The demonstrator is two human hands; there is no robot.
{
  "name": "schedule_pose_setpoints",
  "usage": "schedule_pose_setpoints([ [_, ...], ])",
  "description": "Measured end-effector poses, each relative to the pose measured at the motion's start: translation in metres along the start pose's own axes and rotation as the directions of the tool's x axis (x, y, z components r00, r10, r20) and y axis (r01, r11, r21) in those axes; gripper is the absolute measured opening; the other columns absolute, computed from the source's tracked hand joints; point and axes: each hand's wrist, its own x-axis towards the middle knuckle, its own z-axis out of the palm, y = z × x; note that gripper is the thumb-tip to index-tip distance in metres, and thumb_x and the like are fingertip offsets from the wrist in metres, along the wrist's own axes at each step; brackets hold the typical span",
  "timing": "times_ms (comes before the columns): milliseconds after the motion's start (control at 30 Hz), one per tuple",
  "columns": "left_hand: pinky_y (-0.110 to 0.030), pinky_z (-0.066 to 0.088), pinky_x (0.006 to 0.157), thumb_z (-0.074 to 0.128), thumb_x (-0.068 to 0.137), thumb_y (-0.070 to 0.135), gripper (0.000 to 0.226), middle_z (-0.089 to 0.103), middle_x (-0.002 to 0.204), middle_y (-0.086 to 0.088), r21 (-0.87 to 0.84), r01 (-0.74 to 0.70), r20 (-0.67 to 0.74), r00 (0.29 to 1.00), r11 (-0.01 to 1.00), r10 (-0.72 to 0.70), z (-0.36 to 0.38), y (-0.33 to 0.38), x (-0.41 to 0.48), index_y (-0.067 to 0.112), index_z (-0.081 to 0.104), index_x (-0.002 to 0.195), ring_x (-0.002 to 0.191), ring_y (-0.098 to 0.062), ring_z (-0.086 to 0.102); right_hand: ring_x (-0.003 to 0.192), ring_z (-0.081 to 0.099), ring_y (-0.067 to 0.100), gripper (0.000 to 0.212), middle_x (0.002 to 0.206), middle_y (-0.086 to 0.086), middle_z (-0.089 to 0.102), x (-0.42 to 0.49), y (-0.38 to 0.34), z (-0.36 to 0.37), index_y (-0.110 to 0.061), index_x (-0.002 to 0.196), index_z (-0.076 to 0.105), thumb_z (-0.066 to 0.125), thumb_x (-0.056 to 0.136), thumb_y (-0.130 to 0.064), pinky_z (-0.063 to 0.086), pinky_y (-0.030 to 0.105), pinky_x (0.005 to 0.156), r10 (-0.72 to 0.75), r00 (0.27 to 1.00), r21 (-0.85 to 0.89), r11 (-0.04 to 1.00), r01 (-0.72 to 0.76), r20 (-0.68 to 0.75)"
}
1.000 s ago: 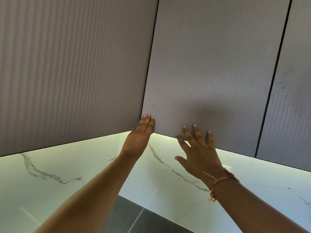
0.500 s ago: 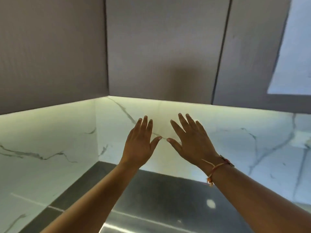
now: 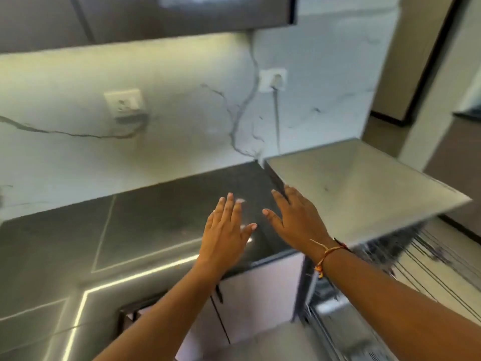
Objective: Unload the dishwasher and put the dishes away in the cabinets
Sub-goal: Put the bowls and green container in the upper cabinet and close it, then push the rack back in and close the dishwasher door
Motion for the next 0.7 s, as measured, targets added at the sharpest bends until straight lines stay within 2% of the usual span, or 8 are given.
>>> schedule_pose_setpoints([
  [100, -0.033, 0.008, 0.120, 0.016, 0.094, 0.066, 0.080, 0.006, 0.164, -0.006, -0.135, -0.053, 0.153, 0.986, 0.989, 0.074, 0.049, 0.089, -0.035, 0.014, 0.019, 0.155, 0.151, -0.021, 0.003, 0.148, 0.023, 0.032, 0.074, 0.160, 0.015, 0.025, -0.082, 0.081, 0.026, -0.021, 0.154, 0.028, 0.027, 0.095, -0.067, 0.028, 0.046, 0.118, 0.218, 0.968, 0.038, 0.974, -0.224, 0.123],
  [200, -0.031, 0.014, 0.119, 0.031, 0.097, 0.058, 0.073, 0.017, 0.162, -0.008, -0.321, 0.062, 0.410, 0.908, 0.945, 0.080, 0.100, 0.170, -0.075, 0.012, 0.024, 0.154, 0.149, -0.022, 0.018, 0.146, 0.025, 0.035, 0.069, 0.160, 0.018, 0.024, -0.170, 0.149, 0.046, -0.018, 0.152, 0.030, 0.037, 0.098, -0.060, 0.031, 0.047, 0.116, 0.434, 0.863, 0.101, 0.876, -0.471, 0.260],
  [267, -0.032, 0.033, 0.108, 0.041, 0.096, 0.057, 0.066, 0.047, 0.144, -0.013, -0.430, 0.208, 0.564, 0.822, 0.878, 0.082, 0.120, 0.212, -0.102, 0.010, 0.042, 0.142, 0.132, -0.025, 0.045, 0.144, 0.030, 0.036, 0.069, 0.159, 0.018, 0.025, -0.220, 0.178, 0.057, -0.015, 0.152, 0.029, 0.039, 0.099, -0.058, 0.035, 0.048, 0.113, 0.546, 0.763, 0.164, 0.766, -0.622, 0.346],
  [333, -0.030, 0.040, 0.084, 0.041, 0.092, 0.064, 0.062, 0.063, 0.106, -0.009, -0.451, 0.353, 0.699, 0.711, 0.820, 0.078, 0.132, 0.248, -0.122, 0.009, 0.053, 0.118, 0.099, -0.023, 0.058, 0.136, 0.041, 0.036, 0.068, 0.153, 0.017, 0.036, -0.259, 0.202, 0.061, -0.012, 0.149, 0.033, 0.040, 0.098, -0.057, 0.041, 0.046, 0.108, 0.624, 0.676, 0.209, 0.655, -0.726, 0.393],
  [433, -0.034, 0.042, 0.093, 0.038, 0.091, 0.069, 0.072, 0.060, 0.110, -0.024, -0.369, 0.572, 0.866, 0.497, 0.733, 0.049, 0.160, 0.282, -0.138, 0.003, 0.054, 0.114, 0.105, -0.033, 0.059, 0.124, 0.053, 0.034, 0.056, 0.136, 0.017, 0.054, -0.294, 0.228, 0.063, -0.008, 0.136, 0.049, 0.045, 0.100, -0.050, 0.043, 0.037, 0.098, 0.712, 0.563, 0.340, 0.452, -0.825, 0.419],
  [500, -0.037, 0.049, 0.086, 0.041, 0.081, 0.080, 0.074, 0.054, 0.090, -0.026, -0.294, 0.741, 0.935, 0.353, 0.604, 0.021, 0.179, 0.300, -0.144, 0.009, 0.056, 0.096, 0.085, -0.030, 0.059, 0.129, 0.049, 0.036, 0.058, 0.142, 0.019, 0.051, -0.308, 0.246, 0.066, -0.006, 0.142, 0.045, 0.045, 0.101, -0.047, 0.040, 0.037, 0.102, 0.774, 0.453, 0.409, 0.276, -0.870, 0.441],
  [600, -0.027, 0.048, 0.069, 0.044, 0.096, 0.055, 0.044, 0.046, 0.079, -0.006, -0.174, 0.932, 0.982, 0.188, 0.319, -0.013, 0.192, 0.331, -0.144, 0.011, 0.050, 0.096, 0.071, -0.018, 0.049, 0.136, 0.042, 0.037, 0.067, 0.150, 0.021, 0.043, -0.320, 0.274, 0.077, -0.007, 0.150, 0.034, 0.043, 0.101, -0.051, 0.035, 0.039, 0.110, 0.823, 0.304, 0.463, 0.057, -0.885, 0.480],
  [700, -0.039, 0.052, 0.091, 0.048, 0.096, 0.051, 0.051, 0.057, 0.098, -0.016, -0.066, 0.985, 0.998, 0.066, 0.158, 0.005, 0.218, 0.355, -0.145, 0.003, 0.048, 0.114, 0.092, -0.028, 0.060, 0.140, 0.037, 0.037, 0.069, 0.154, 0.019, 0.037, -0.327, 0.306, 0.087, -0.007, 0.152, 0.031, 0.042, 0.101, -0.051, 0.031, 0.041, 0.112, 0.853, 0.149, 0.490, -0.137, -0.861, 0.500],
])
